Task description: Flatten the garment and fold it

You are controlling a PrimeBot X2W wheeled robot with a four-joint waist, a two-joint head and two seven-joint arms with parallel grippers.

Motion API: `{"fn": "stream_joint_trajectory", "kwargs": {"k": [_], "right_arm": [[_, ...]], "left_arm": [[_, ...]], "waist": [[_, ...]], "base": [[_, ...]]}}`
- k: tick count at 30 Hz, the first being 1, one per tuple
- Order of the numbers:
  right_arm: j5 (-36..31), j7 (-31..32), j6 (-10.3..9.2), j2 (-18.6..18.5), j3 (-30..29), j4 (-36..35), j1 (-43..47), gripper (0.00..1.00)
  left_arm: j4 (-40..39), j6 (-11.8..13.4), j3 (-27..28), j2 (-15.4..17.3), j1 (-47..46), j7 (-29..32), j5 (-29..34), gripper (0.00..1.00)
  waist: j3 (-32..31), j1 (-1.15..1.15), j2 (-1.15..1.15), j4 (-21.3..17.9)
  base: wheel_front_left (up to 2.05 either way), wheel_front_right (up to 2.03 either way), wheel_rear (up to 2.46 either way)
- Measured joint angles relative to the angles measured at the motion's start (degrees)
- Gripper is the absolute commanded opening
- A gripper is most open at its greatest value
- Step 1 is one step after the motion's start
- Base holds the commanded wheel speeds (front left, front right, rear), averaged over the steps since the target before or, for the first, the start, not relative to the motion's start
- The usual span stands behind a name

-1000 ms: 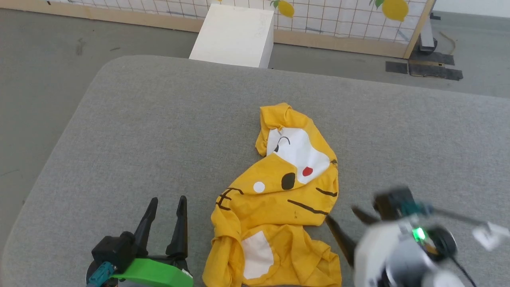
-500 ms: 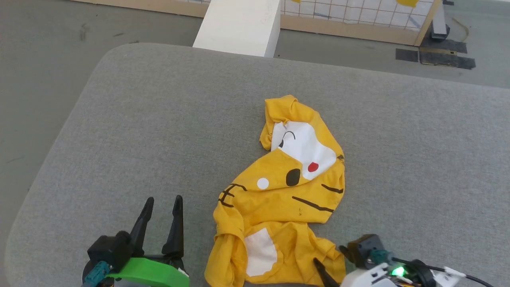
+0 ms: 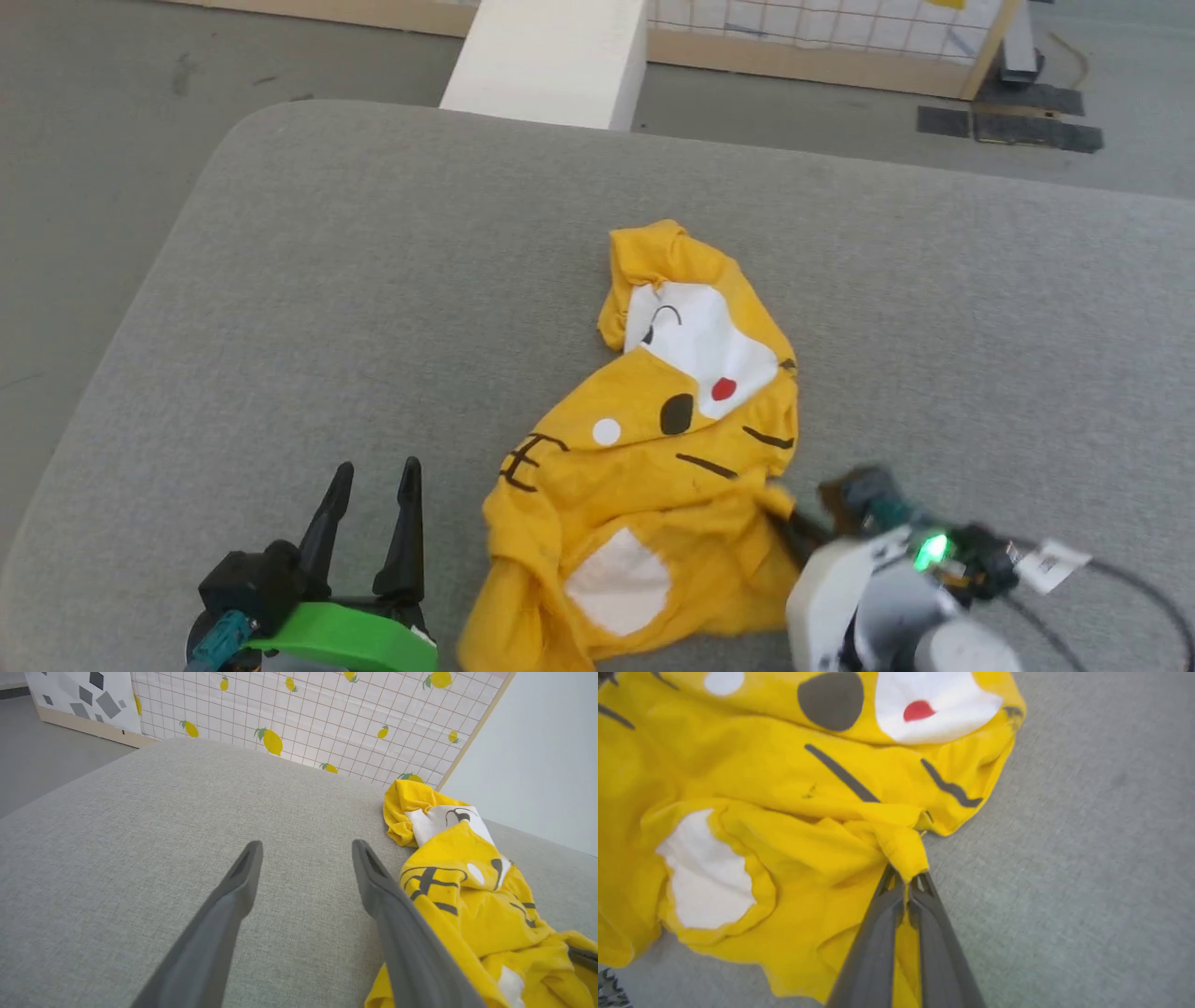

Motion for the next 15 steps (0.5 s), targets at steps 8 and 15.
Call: {"fn": "stream_joint_trajectory", "kwargs": {"k": [8,15], "right_arm": [[-2.0,0.8,0.0,0.0,-14.1,-6.6,-7.2,0.0],[-5.6,3.7,0.0,-0.8,-30.1,-9.8,-3.2,0.0]], "left_arm": [[-0.4,0.0,0.1,0.4,0.0,0.0,0.0,1.0],[-0.6,0.0,0.1,1.2,0.0,0.0,-0.1,1.0]], "waist": [[-0.4,0.0,0.0,-3.6],[0.5,0.0,0.0,-5.7]], "base": [[0.0,0.0,0.0],[0.0,0.0,0.0]]}}
